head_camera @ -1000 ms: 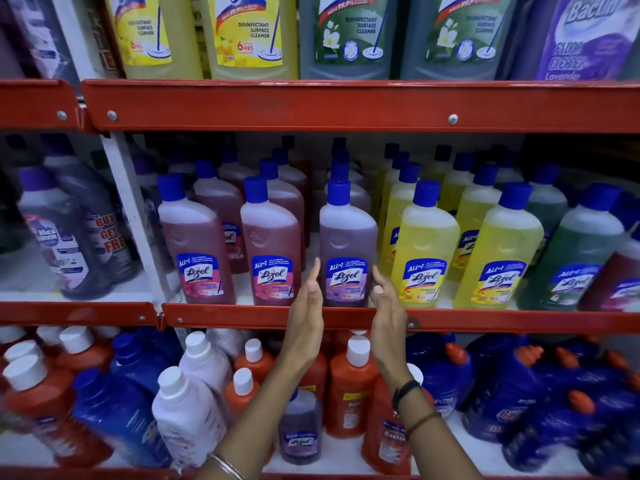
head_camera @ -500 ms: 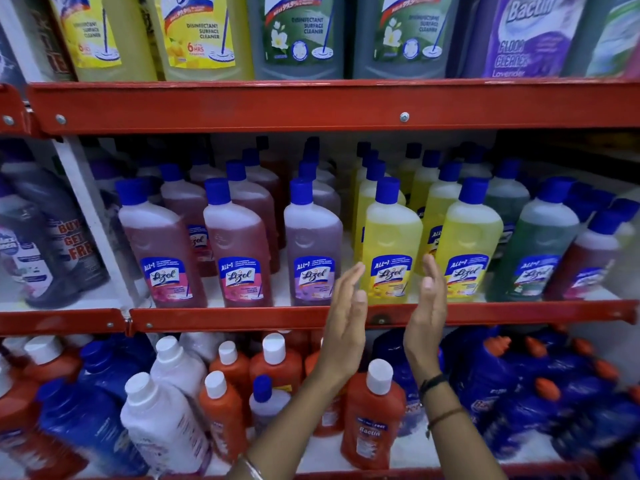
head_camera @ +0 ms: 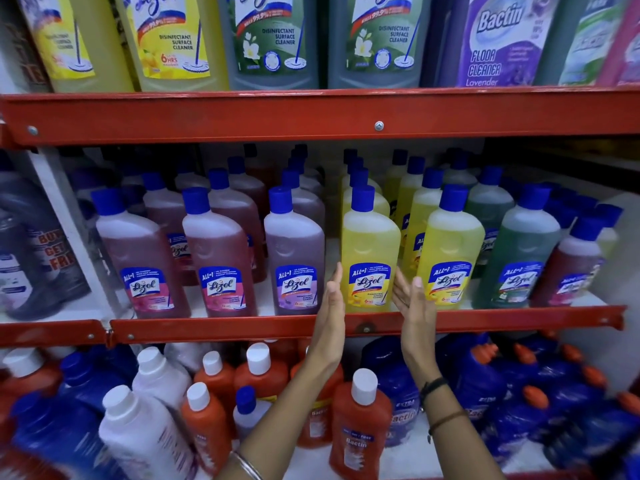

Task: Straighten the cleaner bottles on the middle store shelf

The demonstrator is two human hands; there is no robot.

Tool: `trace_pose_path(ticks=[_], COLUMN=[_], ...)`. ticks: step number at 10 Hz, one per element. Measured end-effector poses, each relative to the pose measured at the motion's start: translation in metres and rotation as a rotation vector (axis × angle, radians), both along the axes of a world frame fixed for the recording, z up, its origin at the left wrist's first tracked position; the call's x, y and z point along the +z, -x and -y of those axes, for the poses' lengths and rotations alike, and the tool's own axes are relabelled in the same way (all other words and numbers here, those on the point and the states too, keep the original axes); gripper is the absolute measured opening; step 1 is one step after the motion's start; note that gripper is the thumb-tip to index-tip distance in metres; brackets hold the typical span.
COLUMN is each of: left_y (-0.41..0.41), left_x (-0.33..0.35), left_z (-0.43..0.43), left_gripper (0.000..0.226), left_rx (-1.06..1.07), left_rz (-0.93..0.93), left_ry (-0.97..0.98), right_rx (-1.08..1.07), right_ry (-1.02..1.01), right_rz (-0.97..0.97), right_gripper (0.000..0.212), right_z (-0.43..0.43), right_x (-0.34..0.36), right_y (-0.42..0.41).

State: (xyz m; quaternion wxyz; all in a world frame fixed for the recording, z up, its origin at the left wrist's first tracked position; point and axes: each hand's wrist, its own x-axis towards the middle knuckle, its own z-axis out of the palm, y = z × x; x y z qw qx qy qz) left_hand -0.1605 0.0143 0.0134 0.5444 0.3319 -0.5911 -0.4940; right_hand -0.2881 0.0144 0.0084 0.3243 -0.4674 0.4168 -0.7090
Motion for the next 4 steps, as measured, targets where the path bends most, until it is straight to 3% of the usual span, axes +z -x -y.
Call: trace_pose_path(ticks=[1, 4], left_y=[-0.001, -0.006], left_x=[0.001, -0.002], left_z=[-0.001, 0.001], left_gripper=[0.091, 0.070], left_rx=[-0.003, 0.007], left_rz=[-0.010, 0.072], left_ry=[-0.015, 0.010], right_rx=[-0.016, 0.004], right_ry=[-0.004, -0.015], right_rz=[0.001, -0.039], right_gripper=[0.050, 0.056], right_z=[0.001, -0.008], right_x=[-0.002, -0.003], right_y=[-0.001, 0.004])
